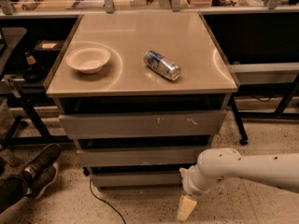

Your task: Open bottom drawer

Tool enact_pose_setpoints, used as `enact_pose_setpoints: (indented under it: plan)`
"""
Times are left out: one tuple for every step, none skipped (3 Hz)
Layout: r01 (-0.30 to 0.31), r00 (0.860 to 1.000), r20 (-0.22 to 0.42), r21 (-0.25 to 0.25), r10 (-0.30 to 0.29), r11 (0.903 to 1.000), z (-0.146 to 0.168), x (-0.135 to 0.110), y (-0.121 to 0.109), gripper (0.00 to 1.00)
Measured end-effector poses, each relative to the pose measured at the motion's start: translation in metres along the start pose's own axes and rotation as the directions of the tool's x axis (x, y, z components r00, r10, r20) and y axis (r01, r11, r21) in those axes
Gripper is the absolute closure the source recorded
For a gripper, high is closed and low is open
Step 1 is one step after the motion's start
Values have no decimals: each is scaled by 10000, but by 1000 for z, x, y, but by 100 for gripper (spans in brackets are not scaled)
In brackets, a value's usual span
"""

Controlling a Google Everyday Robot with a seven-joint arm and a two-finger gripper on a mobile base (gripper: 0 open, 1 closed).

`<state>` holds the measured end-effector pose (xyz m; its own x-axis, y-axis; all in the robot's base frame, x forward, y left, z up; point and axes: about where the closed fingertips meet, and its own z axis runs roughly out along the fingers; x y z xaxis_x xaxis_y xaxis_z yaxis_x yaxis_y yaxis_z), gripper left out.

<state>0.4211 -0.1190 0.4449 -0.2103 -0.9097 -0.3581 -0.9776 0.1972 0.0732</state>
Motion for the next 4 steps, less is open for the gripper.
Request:
enact_pose_setpoints:
  plan:
    - [-440,9990,-27,-234,440,9988,41,14,2,0]
    - [-1059,9941,184,-318,1065,9939,90,33,-8,0]
    - [-1424,9890,350,-353,1436,9892,129,44,-20,0]
    - [-1545,9869,434,-283,1556,9876,158,52,-34,0]
